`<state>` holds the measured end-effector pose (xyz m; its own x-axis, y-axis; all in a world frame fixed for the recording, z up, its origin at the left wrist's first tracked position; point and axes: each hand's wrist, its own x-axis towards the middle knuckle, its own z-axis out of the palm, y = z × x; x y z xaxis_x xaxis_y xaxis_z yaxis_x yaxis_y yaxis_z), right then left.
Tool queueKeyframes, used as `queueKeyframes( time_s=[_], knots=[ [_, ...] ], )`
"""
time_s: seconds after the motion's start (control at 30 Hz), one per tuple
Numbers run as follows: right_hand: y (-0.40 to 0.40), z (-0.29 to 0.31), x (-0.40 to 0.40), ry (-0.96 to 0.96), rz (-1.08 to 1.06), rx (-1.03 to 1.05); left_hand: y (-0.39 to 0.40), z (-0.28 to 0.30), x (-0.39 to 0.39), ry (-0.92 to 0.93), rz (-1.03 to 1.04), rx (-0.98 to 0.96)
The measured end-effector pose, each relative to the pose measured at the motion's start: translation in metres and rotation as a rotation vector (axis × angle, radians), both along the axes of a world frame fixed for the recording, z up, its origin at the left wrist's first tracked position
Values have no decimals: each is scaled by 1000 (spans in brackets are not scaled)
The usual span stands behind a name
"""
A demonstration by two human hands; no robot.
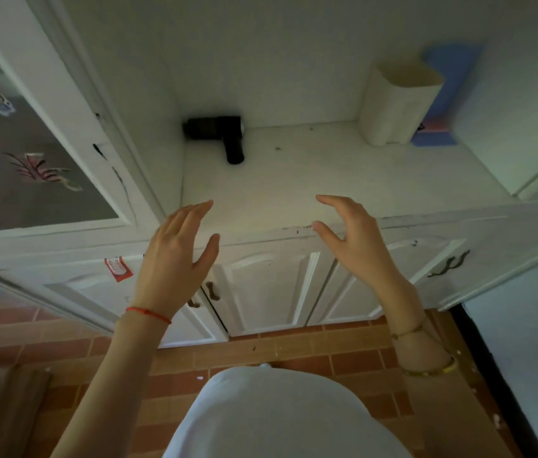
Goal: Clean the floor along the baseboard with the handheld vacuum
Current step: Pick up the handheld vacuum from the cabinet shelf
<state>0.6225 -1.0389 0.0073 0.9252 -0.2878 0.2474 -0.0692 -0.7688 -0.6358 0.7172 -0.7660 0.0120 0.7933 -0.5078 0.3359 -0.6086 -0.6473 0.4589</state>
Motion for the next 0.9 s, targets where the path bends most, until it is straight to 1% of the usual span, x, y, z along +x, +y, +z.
queueKeyframes(
  time_s=[0.17,0.5,0.67,0.77,0.9],
  knots=[
    [-15,1,37,-15,0,-6,-16,5,34,-4,0,10],
    [-31,-2,109,23,43,-43,-39,3,79,20,92,7],
    [-29,4,173,40,88,-27,-49,6,102,-10,160,-24],
    [-21,3,218,72,87,18,-54,6,113,14,206,-30],
    [-9,-4,271,178,89,38,-58,-1,127,40,212,-17]
  ],
)
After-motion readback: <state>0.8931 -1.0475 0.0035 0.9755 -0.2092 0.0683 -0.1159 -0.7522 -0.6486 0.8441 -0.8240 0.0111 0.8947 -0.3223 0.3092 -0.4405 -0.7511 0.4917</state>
